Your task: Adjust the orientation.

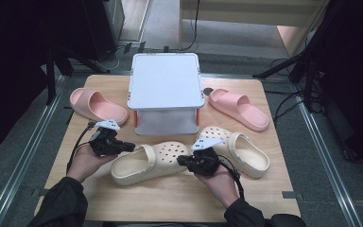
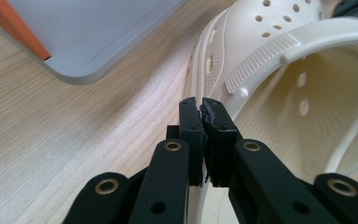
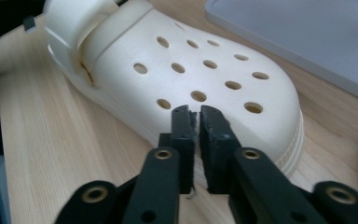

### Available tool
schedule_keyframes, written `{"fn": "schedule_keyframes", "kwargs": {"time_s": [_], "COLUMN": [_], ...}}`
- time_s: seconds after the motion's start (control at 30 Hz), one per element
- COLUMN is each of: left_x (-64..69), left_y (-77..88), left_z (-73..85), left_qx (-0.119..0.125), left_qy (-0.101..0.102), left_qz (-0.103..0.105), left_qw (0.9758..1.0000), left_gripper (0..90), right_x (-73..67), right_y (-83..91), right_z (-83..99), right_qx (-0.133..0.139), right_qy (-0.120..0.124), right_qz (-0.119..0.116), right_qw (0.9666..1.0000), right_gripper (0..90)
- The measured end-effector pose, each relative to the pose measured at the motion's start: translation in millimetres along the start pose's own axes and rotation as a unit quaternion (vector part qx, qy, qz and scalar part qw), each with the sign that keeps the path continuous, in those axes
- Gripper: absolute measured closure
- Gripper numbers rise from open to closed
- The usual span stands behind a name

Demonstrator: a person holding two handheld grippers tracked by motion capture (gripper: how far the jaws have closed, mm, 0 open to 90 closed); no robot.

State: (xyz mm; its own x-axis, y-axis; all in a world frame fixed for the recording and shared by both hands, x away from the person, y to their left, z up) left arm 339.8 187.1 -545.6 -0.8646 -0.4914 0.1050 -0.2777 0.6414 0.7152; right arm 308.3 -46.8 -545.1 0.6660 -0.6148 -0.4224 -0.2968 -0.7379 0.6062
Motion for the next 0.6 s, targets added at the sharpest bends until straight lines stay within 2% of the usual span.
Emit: {"fn": "schedule_keyframes", "kwargs": {"time_s": [0.03, 0.13, 0.27, 0.4, 0.43, 0.6], "left_x": [-2.8, -4.5, -5.2, -4.5, -3.8, -0.5], "left_y": [-3.1, -8.2, -16.8, -16.9, -17.2, -16.3], "left_z": [2.3, 3.7, 5.6, 6.2, 7.0, 8.4], "left_qx": [-0.005, -0.015, -0.028, -0.025, -0.024, -0.029], "left_qy": [0.008, 0.003, 0.005, 0.014, 0.028, 0.023], "left_qz": [-0.002, -0.004, 0.003, 0.006, 0.014, 0.011], "left_qw": [1.0000, 0.9999, 0.9996, 0.9996, 0.9992, 0.9993], "left_gripper": [86.2, 86.5, 89.2, 89.3, 89.3, 89.5], "right_x": [1.0, -1.0, -9.3, -9.4, -8.4, -6.7], "right_y": [0.0, 0.4, -6.4, -8.2, -8.0, -8.2], "right_z": [0.0, 1.6, 9.1, 9.4, 9.3, 8.7], "right_qx": [-0.002, -0.006, -0.019, -0.014, -0.013, -0.012], "right_qy": [-0.008, -0.004, 0.011, 0.008, 0.006, 0.003], "right_qz": [-0.007, -0.005, -0.001, -0.001, -0.002, -0.004], "right_qw": [0.9999, 1.0000, 0.9998, 0.9999, 0.9999, 0.9999], "right_gripper": [86.3, 85.9, 85.7, 88.0, 88.3, 89.6]}}
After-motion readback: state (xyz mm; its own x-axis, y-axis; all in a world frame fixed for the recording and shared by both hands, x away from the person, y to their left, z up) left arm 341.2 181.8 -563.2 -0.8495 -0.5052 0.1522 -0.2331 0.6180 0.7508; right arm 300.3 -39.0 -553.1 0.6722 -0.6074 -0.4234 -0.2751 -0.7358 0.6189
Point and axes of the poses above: each handheld gripper's, and its own axes: y roughly backward along the jaws, z roughly out of its underside, x roughly to its right, the point moved 8 cm from there along -y, roughly forward along the jaws, and after that the axes turned 15 degrees about -y, right-handed, at the moved point
